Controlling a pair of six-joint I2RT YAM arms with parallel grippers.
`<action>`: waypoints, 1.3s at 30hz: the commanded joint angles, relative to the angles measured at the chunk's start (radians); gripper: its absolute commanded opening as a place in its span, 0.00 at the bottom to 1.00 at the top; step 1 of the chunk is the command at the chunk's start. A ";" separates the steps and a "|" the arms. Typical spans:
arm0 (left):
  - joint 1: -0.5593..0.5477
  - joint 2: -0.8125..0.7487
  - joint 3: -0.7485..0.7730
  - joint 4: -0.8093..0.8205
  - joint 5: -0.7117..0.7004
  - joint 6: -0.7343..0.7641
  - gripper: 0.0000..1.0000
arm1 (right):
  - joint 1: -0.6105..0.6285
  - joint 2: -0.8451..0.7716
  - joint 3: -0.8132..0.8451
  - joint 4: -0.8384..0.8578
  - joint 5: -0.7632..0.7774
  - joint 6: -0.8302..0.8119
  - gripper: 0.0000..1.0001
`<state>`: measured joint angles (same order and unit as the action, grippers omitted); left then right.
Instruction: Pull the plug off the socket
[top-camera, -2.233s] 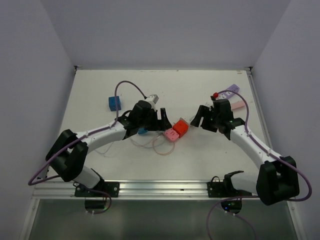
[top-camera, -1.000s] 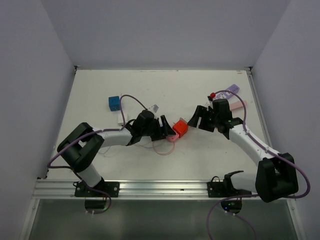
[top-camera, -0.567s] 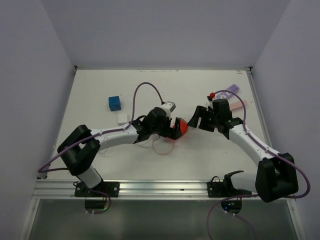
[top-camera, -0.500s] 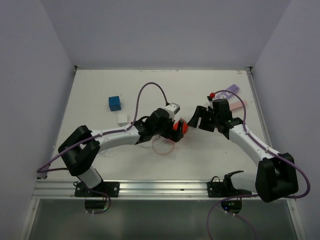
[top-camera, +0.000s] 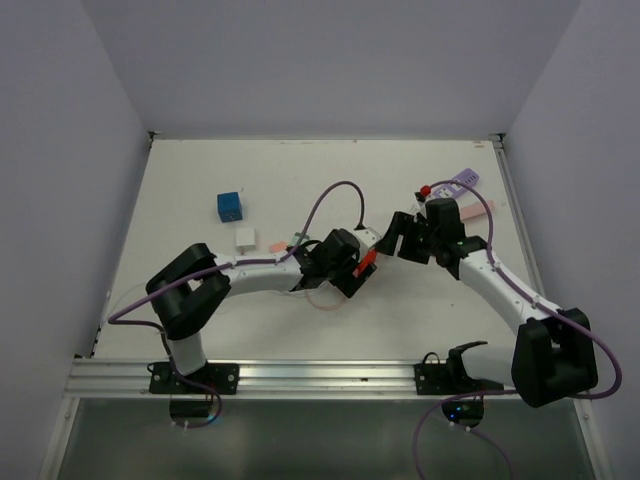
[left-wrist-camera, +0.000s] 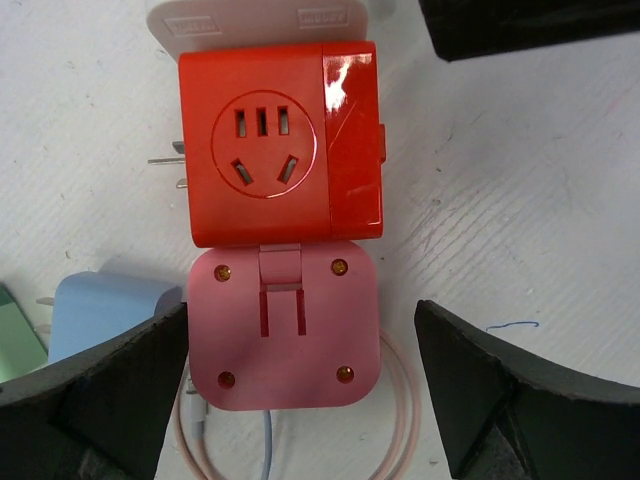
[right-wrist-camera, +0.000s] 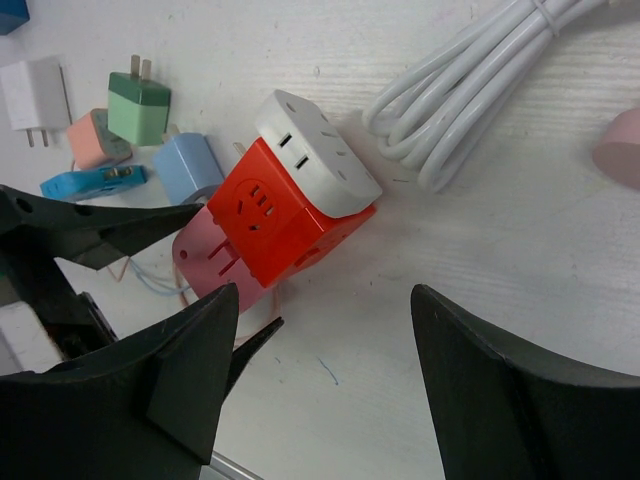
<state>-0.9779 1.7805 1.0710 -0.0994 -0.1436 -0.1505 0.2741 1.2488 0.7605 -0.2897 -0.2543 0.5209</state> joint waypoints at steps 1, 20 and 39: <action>-0.010 0.020 0.044 0.006 -0.031 0.049 0.95 | 0.002 -0.042 -0.010 0.003 0.000 -0.001 0.73; -0.010 0.068 0.076 0.006 -0.054 0.011 0.51 | 0.001 -0.075 -0.059 0.052 -0.013 0.060 0.73; 0.042 -0.039 0.050 0.136 0.084 -0.306 0.11 | 0.002 -0.071 -0.363 0.601 -0.051 0.542 0.99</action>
<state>-0.9565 1.8118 1.1263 -0.0731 -0.0975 -0.3641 0.2745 1.1610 0.4171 0.1658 -0.3058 0.9691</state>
